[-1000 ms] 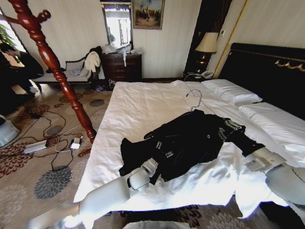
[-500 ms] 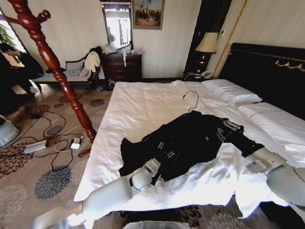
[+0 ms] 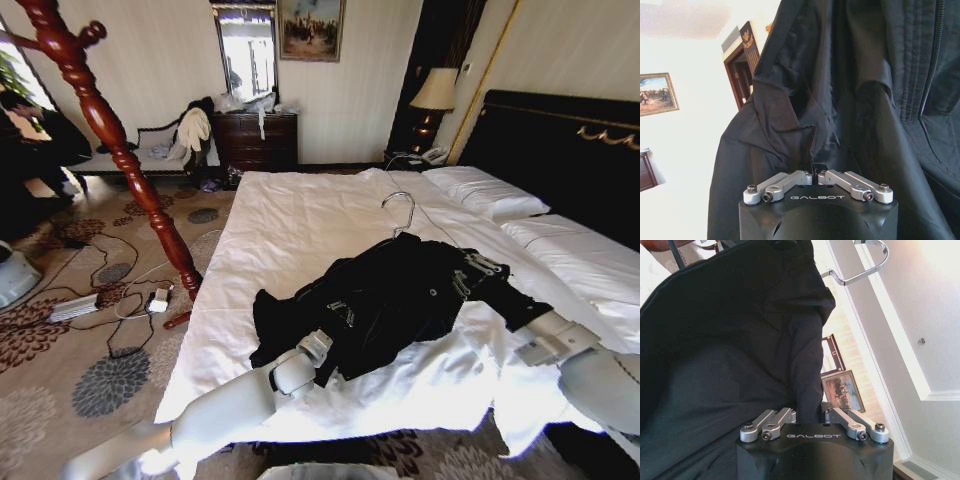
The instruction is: Pick up the clothes from the bed and hang them on the clothes hanger.
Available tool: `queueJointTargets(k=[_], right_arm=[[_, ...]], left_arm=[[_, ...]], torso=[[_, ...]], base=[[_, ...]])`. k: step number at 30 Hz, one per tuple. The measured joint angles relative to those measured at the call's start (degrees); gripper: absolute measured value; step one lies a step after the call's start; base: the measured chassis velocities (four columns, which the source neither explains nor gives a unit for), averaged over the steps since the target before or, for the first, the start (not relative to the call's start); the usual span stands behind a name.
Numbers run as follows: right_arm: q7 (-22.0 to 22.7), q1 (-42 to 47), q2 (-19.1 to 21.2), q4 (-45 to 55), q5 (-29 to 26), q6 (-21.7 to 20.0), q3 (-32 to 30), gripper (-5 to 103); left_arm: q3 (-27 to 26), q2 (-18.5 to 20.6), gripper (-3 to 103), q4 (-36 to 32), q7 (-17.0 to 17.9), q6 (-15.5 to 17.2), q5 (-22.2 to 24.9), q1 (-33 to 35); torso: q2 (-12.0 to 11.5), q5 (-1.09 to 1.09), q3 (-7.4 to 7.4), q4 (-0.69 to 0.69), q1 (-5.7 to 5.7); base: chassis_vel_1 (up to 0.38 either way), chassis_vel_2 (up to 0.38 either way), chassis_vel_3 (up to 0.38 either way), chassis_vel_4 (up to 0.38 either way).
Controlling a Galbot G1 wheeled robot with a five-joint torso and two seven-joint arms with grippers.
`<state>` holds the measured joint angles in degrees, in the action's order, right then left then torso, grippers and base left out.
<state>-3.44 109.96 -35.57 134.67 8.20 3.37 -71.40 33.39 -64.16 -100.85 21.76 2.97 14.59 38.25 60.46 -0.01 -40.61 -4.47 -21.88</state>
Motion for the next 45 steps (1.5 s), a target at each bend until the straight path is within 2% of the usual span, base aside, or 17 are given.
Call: queueJointTargets(k=[9,12,18,20,21,25,26,31,33,39,42,45], right_arm=[[0.85,0.07,-0.35,0.26,0.09,-0.25,-0.01,19],[1.09,0.23,-0.79,0.52,-0.39,-0.99,-0.02,19],[1.21,0.57,-1.2,0.64,-0.82,-1.05,0.01,19],[1.21,0.73,-1.45,0.84,-0.97,-1.08,0.43,19],[1.21,0.73,-1.45,0.84,-0.97,-1.08,0.43,19],[1.21,0.69,-1.38,0.93,-2.4,-1.41,0.82,19],[1.21,0.69,-1.38,0.93,-2.4,-1.41,0.82,19],[1.34,0.69,-1.12,1.47,-5.05,-2.38,1.13,19],[1.37,0.67,-1.08,1.49,-5.15,-2.46,1.12,19],[1.45,0.73,-1.03,1.81,-6.23,-2.95,0.99,19],[1.62,1.11,-1.74,3.34,-7.29,-5.36,1.86,19],[1.71,1.29,-2.01,3.75,-7.55,-5.96,2.21,19]], left_arm=[[-1.12,1.38,0,-0.84,0.04,-0.65,-0.24,0.89],[-2.2,2.49,0,-3.81,0.85,1.09,2.53,0.96],[-4.09,5.41,0,-7.34,1.19,1.91,5.65,1.03],[-5.4,8.66,0,-9.83,0.82,2.0,7.16,1.15],[-5.4,8.66,0,-9.83,0.82,2.0,7.16,1.15],[-7.67,13.91,0,-12.57,-0.12,1.88,7.78,2.65],[-7.67,13.91,0,-12.57,-0.12,1.88,7.78,2.65],[-9.98,19.24,0,-16.09,-0.84,1.75,10.56,3.46],[-10.23,19.64,0,-16.41,-0.86,1.76,10.95,3.45],[-13.45,25.22,0,-21.2,-1.44,2.5,15.99,3.27],[-15.58,29.17,0,-26.5,-1.3,3.91,21.34,3.75],[-16.88,30.95,0,-28.81,-1.37,4.05,23.06,4.29]], torso=[[0.0,0.0,0.0,0.0,0.0],[0.0,0.0,0.0,0.0,0.0],[0.0,0.0,0.0,0.0,0.0],[0.01,0.0,0.0,-0.01,0.0],[0.01,0.0,0.0,-0.01,0.0],[0.0,-0.01,0.0,0.01,0.0],[0.0,-0.01,0.0,0.01,0.0],[0.0,-0.01,0.0,0.0,0.0],[0.0,-0.01,0.0,0.0,0.0],[0.0,0.0,0.0,0.0,0.0],[0.0,0.0,0.0,0.0,0.0],[0.0,0.0,0.0,-0.01,0.0]], base=[[0.0,0.0,0.0,0.0],[0.0,0.0,0.0,0.0],[0.0,0.0,0.0,0.0],[0.0,0.0,0.0,0.0],[0.0,0.0,0.0,0.0],[0.0,0.0,0.0,0.0],[0.0,0.0,0.0,0.0],[0.0,0.0,0.0,0.0],[0.0,0.0,0.0,0.0],[0.0,0.0,0.0,0.0],[0.0,0.0,0.0,0.0],[0.0,0.0,0.0,0.0]])
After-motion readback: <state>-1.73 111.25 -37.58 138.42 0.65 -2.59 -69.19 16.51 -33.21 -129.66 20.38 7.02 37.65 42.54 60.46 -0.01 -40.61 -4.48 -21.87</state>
